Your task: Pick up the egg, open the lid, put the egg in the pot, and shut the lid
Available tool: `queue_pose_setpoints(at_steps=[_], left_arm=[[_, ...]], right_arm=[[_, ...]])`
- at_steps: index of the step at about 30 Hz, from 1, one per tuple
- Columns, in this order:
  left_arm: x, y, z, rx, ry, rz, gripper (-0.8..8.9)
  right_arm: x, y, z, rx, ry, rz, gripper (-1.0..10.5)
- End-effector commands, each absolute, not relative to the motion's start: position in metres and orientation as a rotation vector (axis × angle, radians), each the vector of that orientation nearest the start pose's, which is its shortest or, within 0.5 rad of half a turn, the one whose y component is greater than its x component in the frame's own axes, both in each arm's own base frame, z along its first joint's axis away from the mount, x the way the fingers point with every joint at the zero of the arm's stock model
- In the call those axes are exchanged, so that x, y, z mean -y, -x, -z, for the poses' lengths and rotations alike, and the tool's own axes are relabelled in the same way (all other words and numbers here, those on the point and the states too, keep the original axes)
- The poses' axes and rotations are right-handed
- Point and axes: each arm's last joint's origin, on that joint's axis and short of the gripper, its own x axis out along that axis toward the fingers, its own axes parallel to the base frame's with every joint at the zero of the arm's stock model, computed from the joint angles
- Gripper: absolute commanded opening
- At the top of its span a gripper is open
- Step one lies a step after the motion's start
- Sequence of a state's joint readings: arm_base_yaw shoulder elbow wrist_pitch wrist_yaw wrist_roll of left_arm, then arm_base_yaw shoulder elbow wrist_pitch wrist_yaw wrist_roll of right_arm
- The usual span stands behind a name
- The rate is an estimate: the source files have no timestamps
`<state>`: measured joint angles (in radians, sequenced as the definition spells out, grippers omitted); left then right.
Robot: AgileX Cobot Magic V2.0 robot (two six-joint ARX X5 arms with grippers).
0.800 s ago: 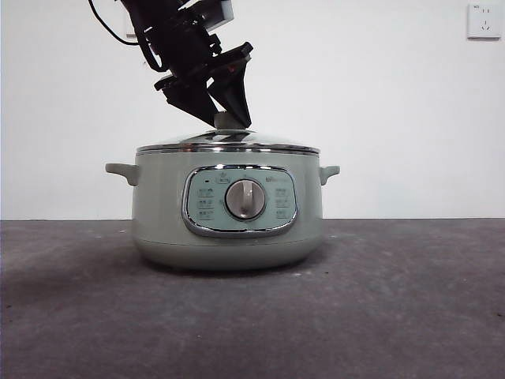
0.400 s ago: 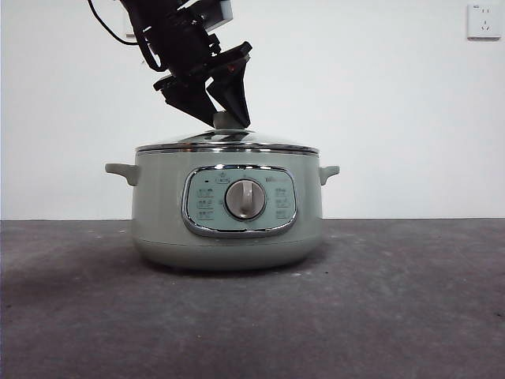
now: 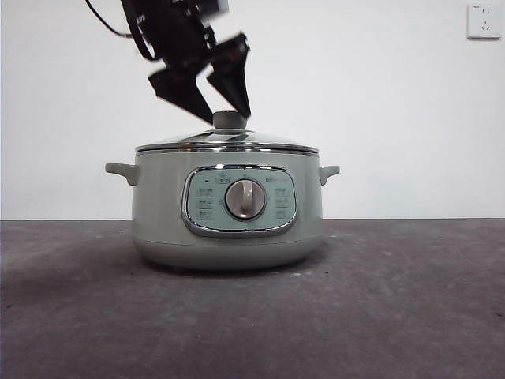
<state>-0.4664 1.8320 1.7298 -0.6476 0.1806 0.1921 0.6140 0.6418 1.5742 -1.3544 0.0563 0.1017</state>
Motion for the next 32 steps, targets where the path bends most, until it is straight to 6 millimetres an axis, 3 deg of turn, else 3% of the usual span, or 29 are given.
queue_pose_setpoints(at_steps=[1, 5, 10, 17, 25, 32], left_arm=[[0.18, -0.349, -0.352, -0.643, -0.275, 0.684, 3.83], [0.167, -0.324, -0.38, -0.616, -0.264, 0.682, 3.82], [0.146, -0.279, -0.414, -0.637, -0.223, 0.675, 3.77], [0.117, -0.215, -0.446, -0.669, -0.141, 0.773, 3.77], [0.093, -0.163, -0.46, -0.713, -0.12, 0.807, 3.77], [0.085, -0.148, -0.463, -0.722, -0.121, 0.806, 3.41]], right_arm=[[0.005, 0.005, -0.451, -0.458, 0.044, -0.518, 5.0], [0.006, 0.004, -0.451, -0.454, 0.05, -0.498, 5.0], [0.006, 0.004, -0.451, -0.453, 0.055, -0.496, 5.0], [0.006, 0.004, -0.451, -0.453, 0.055, -0.496, 5.0], [0.006, 0.004, -0.451, -0.454, 0.056, -0.496, 5.0], [0.006, 0.004, -0.451, -0.454, 0.055, -0.495, 4.6]])
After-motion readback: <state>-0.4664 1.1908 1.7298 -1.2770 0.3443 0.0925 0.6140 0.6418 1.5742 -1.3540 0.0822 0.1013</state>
